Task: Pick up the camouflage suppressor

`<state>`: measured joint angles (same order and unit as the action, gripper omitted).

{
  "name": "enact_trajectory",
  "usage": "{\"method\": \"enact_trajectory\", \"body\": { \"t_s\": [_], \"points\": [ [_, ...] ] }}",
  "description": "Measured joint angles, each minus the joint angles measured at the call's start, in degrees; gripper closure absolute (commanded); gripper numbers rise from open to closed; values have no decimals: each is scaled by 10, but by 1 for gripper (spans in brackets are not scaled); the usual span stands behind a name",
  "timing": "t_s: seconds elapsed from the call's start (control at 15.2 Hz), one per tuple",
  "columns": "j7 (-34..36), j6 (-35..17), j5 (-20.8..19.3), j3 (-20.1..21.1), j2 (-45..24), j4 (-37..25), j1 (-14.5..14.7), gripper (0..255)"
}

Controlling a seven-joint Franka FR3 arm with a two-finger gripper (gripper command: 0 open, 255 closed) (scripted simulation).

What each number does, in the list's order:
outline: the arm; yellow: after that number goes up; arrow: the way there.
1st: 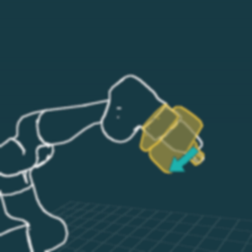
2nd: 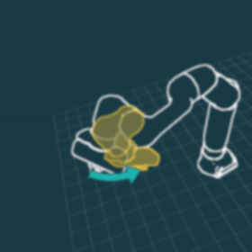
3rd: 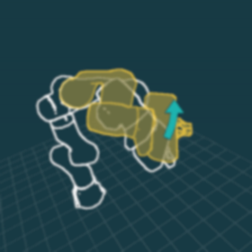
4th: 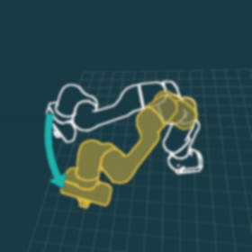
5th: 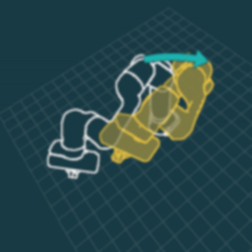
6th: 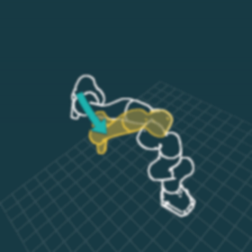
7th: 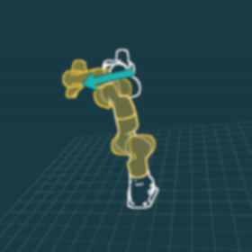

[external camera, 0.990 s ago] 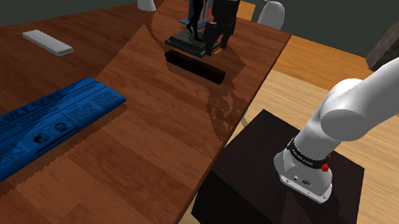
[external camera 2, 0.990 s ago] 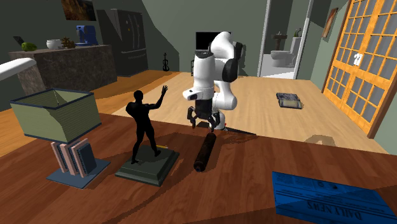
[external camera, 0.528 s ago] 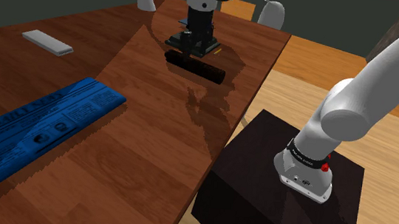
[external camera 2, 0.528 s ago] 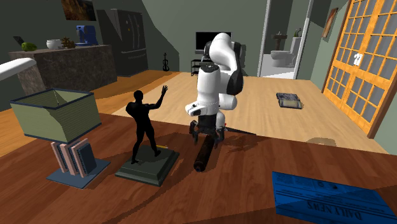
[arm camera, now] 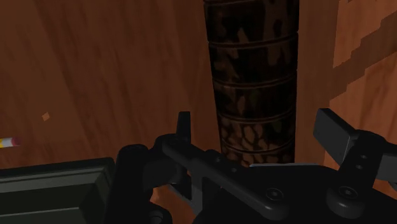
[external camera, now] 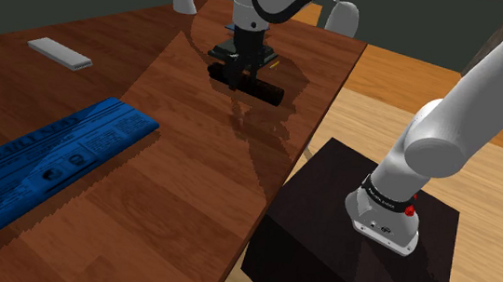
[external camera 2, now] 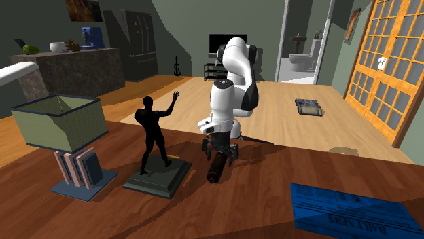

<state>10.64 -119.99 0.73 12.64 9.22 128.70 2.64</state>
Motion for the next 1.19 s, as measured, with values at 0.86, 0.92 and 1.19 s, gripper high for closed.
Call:
{"method": "enact_trajectory", "body": {
  "t_s": [0.86,0.92,1.19],
  "points": [
    [-2,15,1,-1,7,-9,0,255],
    [-1,22,2,-1,8,-15,0,255],
    [-3,52,3,-2,17,-36,0,255]
  ]
}}
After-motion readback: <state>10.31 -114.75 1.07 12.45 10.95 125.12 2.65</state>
